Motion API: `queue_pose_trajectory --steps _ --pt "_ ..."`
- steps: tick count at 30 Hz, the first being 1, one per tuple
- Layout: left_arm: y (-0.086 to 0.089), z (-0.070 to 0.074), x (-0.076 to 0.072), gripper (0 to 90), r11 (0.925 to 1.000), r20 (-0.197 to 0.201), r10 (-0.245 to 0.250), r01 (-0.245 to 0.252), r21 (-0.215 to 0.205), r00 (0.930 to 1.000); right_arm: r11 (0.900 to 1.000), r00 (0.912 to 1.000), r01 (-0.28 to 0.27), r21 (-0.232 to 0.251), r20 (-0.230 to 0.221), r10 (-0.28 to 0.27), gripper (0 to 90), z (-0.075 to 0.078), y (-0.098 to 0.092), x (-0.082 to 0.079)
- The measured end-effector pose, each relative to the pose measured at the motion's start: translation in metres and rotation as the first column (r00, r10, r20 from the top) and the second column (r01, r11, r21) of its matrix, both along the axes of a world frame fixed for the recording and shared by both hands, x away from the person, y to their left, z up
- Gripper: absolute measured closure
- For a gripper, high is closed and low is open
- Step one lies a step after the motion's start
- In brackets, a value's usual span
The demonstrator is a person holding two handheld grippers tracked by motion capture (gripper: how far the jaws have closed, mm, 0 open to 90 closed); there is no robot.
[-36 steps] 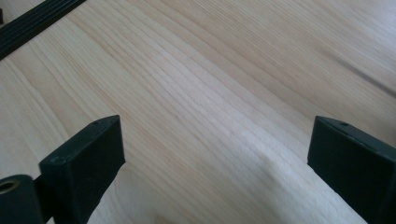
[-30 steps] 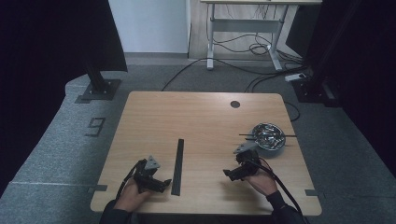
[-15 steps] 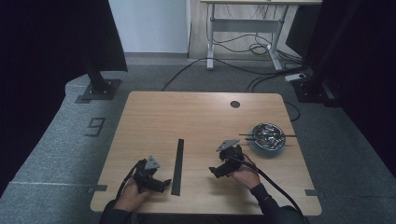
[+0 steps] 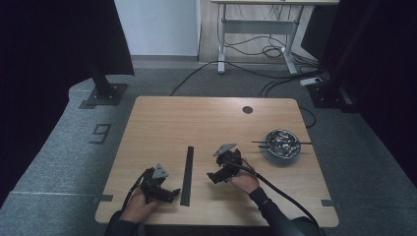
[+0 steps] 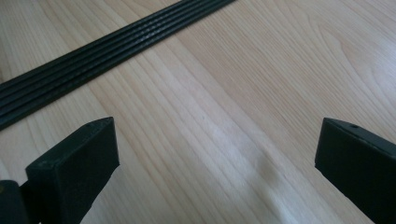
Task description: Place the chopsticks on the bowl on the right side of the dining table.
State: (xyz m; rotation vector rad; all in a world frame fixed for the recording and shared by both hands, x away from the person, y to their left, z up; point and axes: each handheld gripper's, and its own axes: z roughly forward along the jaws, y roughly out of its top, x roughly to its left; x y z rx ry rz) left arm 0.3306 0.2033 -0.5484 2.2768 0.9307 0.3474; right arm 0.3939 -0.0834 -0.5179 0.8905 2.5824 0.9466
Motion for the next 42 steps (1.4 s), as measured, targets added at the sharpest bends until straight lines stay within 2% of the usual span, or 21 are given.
queue_pose_trajectory --steps 10,23,36,42 --pt "0.0 0.0 0.0 0.0 1.0 0.0 0.0 0.0 0.0 1.0 1.0 1.0 -0.006 0.007 0.001 0.006 0.0 -0.004 0.025 0.008" --pt "0.0 0.0 0.0 0.0 1.0 -0.001 -0.001 0.001 0.0 1.0 0.999 0.9995 -0.025 -0.035 0.018 0.026 0.0 -0.01 0.06 0.015" --pt "0.0 0.0 0.0 0.0 1.0 -0.001 -0.001 0.001 0.0 1.0 0.998 0.9995 -0.006 -0.059 0.031 0.008 0.0 -0.019 0.074 0.018" --pt "0.0 0.0 0.0 0.0 1.0 -0.001 0.002 -0.002 0.001 1.0 0.999 0.9996 0.006 -0.047 0.028 -0.005 0.1 -0.02 0.075 0.02"
